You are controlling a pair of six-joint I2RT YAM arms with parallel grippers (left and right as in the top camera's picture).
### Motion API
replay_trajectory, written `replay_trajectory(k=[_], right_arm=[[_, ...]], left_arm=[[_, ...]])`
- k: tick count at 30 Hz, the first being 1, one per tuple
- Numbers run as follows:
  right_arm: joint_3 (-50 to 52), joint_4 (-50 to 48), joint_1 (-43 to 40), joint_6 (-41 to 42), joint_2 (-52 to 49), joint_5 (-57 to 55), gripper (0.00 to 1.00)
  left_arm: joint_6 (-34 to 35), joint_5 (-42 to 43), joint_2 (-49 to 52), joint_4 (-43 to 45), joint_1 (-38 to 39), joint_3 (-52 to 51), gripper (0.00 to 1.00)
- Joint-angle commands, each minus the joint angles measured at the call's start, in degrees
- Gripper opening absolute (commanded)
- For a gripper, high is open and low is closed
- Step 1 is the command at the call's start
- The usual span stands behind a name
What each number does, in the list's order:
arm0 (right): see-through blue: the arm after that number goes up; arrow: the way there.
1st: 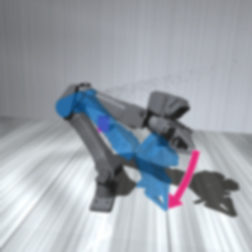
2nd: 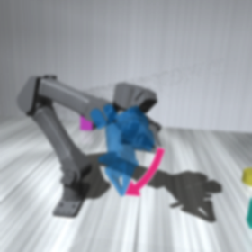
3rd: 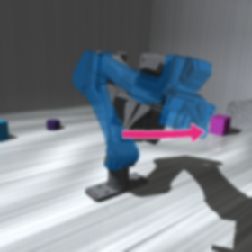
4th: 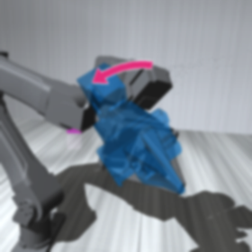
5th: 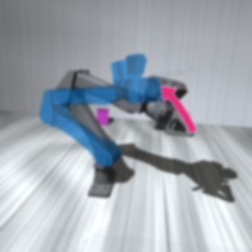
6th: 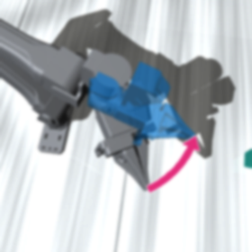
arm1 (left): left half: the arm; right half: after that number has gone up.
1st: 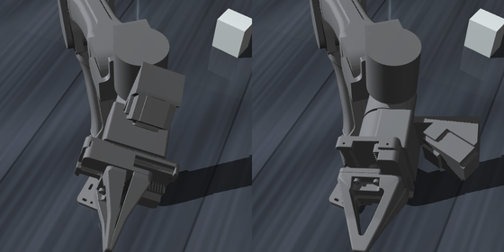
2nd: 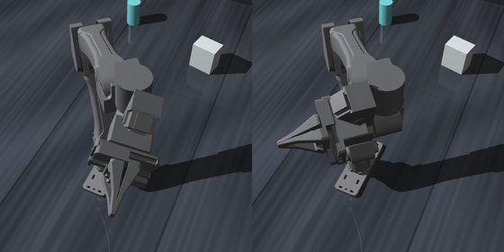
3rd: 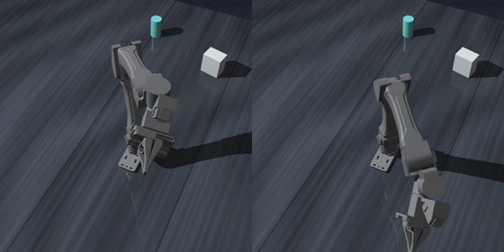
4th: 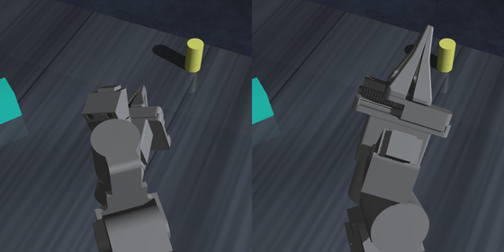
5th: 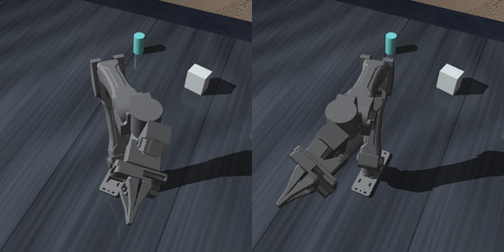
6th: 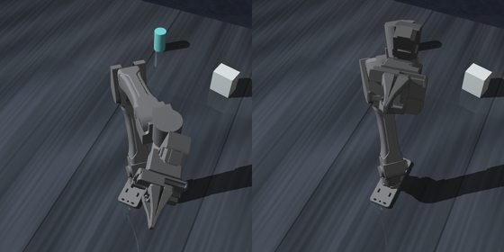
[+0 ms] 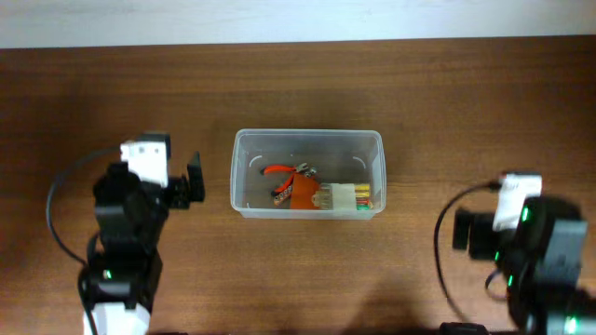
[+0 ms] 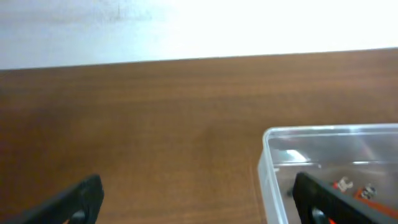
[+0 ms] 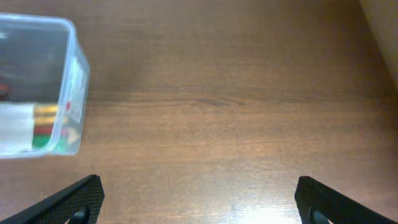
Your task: Pack container
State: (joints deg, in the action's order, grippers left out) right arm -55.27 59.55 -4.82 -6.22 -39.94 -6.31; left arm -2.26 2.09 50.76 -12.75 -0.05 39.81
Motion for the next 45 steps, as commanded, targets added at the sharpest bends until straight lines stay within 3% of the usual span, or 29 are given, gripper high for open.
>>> replay_trajectory(k=[1, 7, 24, 36, 45], right_arm=[[5.86, -1.36, 2.08, -1.01, 7.96, 0.13, 0.99], [8.61, -1.05, 2.34, -0.94, 14.82, 0.35, 0.99], [8.61, -1.07, 2.34, -0.83, 14.93, 1.81, 0.99], [8.61, -0.85, 2.73, -0.83, 15.67, 1.79, 0.99], [8.61, 1.11, 3.06, 0.79, 32.98, 4.26, 0.99]], left_arm=[[2.73, -0.39, -5.4, 2.84, 1.99, -5.92, 0.99], [2.75, -0.39, -9.11, 1.7, 3.39, -8.2, 0.99], [2.71, -5.55, -8.83, -1.11, 3.39, -8.22, 0.99], [2.71, -5.55, -8.83, -13.18, 3.39, -8.22, 0.99], [2.71, -5.55, -8.83, -19.15, 3.39, -8.22, 0.99]])
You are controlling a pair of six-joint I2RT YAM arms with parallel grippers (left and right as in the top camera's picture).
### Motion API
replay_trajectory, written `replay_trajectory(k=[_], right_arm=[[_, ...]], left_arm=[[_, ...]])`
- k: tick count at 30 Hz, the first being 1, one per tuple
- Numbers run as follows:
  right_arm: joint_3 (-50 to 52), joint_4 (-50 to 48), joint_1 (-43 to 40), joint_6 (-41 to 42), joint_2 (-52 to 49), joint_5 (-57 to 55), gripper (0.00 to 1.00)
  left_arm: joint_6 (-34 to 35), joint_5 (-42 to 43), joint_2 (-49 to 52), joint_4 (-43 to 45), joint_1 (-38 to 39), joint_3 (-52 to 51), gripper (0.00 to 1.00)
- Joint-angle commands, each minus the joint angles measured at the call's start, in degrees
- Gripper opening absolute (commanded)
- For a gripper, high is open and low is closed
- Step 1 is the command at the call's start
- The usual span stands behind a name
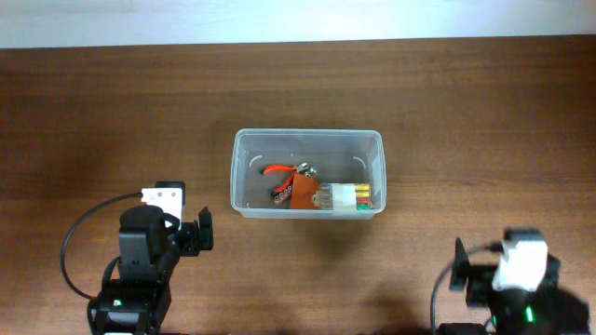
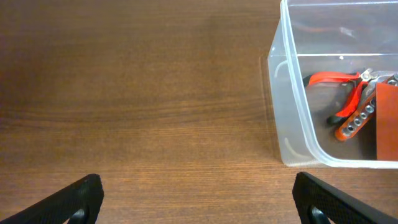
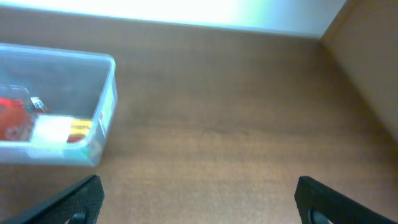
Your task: Pack container
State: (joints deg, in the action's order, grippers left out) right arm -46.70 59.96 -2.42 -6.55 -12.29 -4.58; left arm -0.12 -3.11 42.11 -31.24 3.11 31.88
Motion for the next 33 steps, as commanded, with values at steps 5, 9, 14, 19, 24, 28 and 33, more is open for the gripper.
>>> replay_trajectory(k=[5, 9, 14, 19, 24, 28, 33], right_arm=[[1.6, 0.37, 0.63, 1.46, 11.65, 9.57, 0.98], [10.62, -13.07, 0.92, 1.42, 11.85, 8.92, 0.99], [27.63, -38.62, 0.92, 1.44, 12.04, 8.48, 0.99], [38.73, -52.11, 0.92, 1.4, 12.04, 8.37, 0.99], [44.37, -52.52, 0.96, 1.42, 12.07, 6.47, 0.99], [44.89, -52.26, 0.96, 1.42, 12.07, 5.07, 0.99], [44.89, -52.28, 0.96, 1.42, 11.93, 5.2, 0.99]], left_arm=[[0.57, -0.35, -0.17, -1.01, 0.22, -0.28, 0.99], [0.57, -0.35, -0.17, -1.01, 0.22, -0.28, 0.99], [0.57, -0.35, -0.17, -1.01, 0.22, -0.28, 0.99], [0.57, -0.35, -0.17, -1.01, 0.22, -0.28, 0.99], [0.57, -0.35, -0.17, -1.01, 0.22, -0.28, 0.99], [0.57, -0.37, -0.17, -1.01, 0.22, -0.28, 0.99], [0.57, -0.35, -0.17, -1.01, 0.22, -0.28, 0.99]])
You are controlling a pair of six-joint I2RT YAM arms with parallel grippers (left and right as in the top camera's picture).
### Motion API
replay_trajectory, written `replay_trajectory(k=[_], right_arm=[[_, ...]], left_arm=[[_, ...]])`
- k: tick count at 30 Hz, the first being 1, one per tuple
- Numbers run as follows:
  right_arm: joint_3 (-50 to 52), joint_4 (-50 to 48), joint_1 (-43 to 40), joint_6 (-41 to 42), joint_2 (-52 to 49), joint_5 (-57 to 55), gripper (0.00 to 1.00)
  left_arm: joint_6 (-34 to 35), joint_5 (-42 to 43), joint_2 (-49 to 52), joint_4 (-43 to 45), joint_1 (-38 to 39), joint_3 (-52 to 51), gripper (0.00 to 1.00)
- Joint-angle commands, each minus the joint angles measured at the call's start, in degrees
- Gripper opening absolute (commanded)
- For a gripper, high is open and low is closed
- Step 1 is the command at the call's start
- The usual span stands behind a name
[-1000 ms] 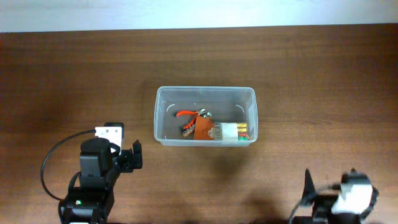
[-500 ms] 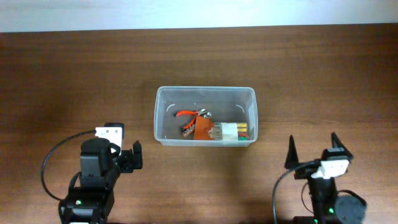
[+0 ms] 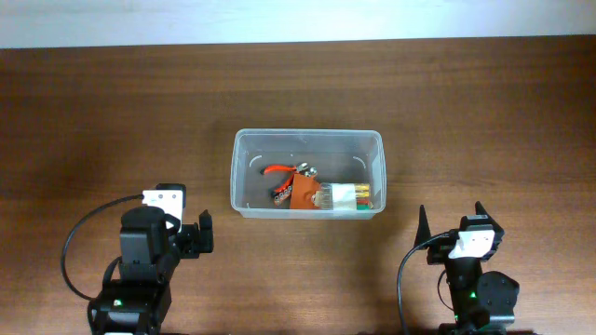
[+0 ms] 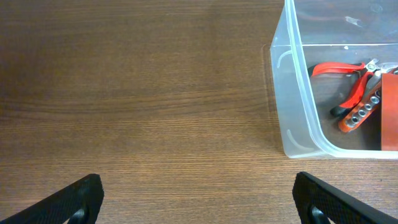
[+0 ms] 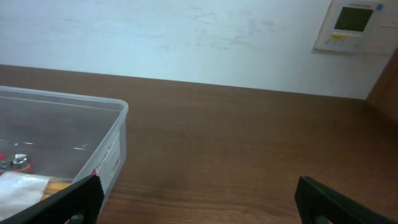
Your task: Pack container
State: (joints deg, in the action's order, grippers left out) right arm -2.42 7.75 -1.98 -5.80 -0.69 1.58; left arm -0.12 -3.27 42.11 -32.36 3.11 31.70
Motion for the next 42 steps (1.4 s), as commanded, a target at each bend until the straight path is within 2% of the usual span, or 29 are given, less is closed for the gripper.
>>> replay_trajectory(k=[1, 23, 30, 34, 39, 42], right_arm=[[0.61, -0.07, 0.52, 0.7, 0.33, -0.96, 0.99], [0.61, -0.07, 0.52, 0.68, 0.33, -0.96, 0.99], [0.61, -0.07, 0.52, 0.68, 0.33, -0.96, 0.99], [0.61, -0.07, 0.52, 0.7, 0.33, -0.96, 0.99], [0.61, -0.07, 0.52, 0.7, 0.33, -0.96, 0.99], [0.61, -0.07, 0.52, 0.7, 0.33, -0.96, 0.99]], left_arm=[[0.57, -0.2, -0.17, 0.11, 0.22, -0.11, 0.99], [0.57, -0.2, -1.27, 0.09, 0.22, -0.11, 0.99], [0.57, 2.21, -17.25, -8.96, 0.39, -0.52, 0.99], [0.55, 1.92, -30.23, -9.09, 0.74, -4.24, 0.99], [-2.19, 1.77, -39.04, -0.74, 0.74, -12.46, 0.99], [-2.71, 1.77, -41.03, 10.97, 0.74, -19.67, 0.99]])
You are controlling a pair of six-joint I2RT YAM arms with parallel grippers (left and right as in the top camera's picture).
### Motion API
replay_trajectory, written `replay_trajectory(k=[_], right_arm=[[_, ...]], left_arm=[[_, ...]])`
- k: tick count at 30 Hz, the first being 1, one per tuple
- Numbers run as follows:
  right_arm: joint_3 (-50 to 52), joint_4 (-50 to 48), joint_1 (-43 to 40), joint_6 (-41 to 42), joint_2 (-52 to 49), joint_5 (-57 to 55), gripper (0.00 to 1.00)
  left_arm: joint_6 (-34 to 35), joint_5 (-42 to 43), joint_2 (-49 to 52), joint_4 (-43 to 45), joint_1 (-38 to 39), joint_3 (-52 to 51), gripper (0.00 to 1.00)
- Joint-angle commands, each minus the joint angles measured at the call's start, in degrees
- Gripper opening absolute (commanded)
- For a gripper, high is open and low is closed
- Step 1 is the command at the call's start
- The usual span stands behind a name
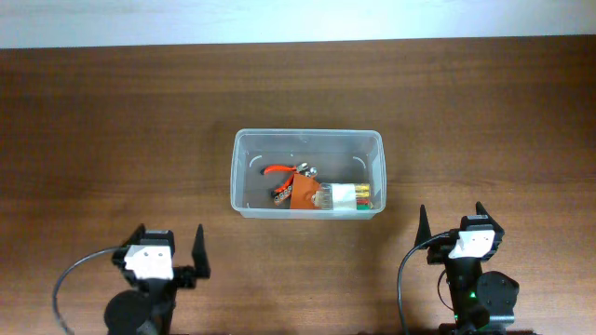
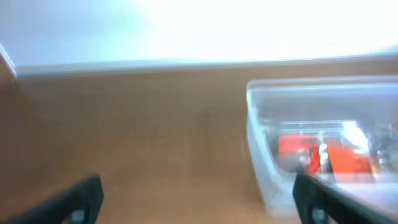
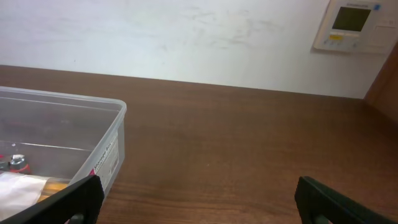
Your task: Pack container
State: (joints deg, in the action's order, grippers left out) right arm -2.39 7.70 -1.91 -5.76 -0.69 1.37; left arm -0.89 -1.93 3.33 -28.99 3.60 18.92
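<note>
The clear plastic container (image 1: 307, 134) stands mid-table. Inside lie red-handled pliers (image 1: 284, 170), an orange card (image 1: 303, 194) and a pack of batteries (image 1: 352, 196). My left gripper (image 1: 168, 244) is drawn back at the front left, open and holding nothing, well clear of the container. In the blurred left wrist view, the left gripper (image 2: 198, 208) faces the container (image 2: 258, 130) with the pliers (image 2: 298, 148) showing as red. My right gripper (image 1: 450, 219) sits at the front right, open and apart from the box. In its own view, the right gripper (image 3: 198, 208) has the container's end wall (image 3: 109, 152) at the left.
Bare brown wooden table (image 1: 484, 112) surrounds the container on all sides. A white wall runs behind the far edge, with a thermostat panel (image 3: 354, 25) on it. A wooden side panel (image 3: 385, 74) rises at the far right.
My left arm has drawn back to the front edge. Its camera has tipped from looking down at the table to looking level at the container and wall. The right arm has not moved.
First my left gripper stood open next to the container's left end, and the right one open out at the right. Both were then nearer the front edge. The right arm was then folded at the front right, and now the left is folded at the front left.
</note>
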Motion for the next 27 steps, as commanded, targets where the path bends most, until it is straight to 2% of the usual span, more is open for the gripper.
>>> replay_trajectory(k=[1, 5, 10, 14, 27], right_arm=[[0.59, -0.02, 0.46, 0.66, 0.33, -0.74, 0.99], [0.59, -0.02, 0.46, 0.63, 0.33, -0.74, 0.98], [0.59, -0.02, 0.46, 0.63, 0.33, -0.74, 0.99], [0.59, -0.02, 0.46, 0.63, 0.33, -0.74, 0.99], [0.59, -0.02, 0.46, 0.66, 0.33, -0.74, 0.99]], left_arm=[[-1.95, 0.44, -2.58, 11.3, 0.26, -8.98, 0.99], [-1.92, -0.09, -3.04, 31.78, 0.26, -18.6, 0.99], [-1.95, -1.49, -3.04, 30.36, 0.26, -18.4, 0.99], [-1.9, 3.37, -3.04, 23.8, 0.26, -18.4, 0.99], [0.02, 4.11, -3.02, 24.41, 0.26, -18.4, 0.99]])
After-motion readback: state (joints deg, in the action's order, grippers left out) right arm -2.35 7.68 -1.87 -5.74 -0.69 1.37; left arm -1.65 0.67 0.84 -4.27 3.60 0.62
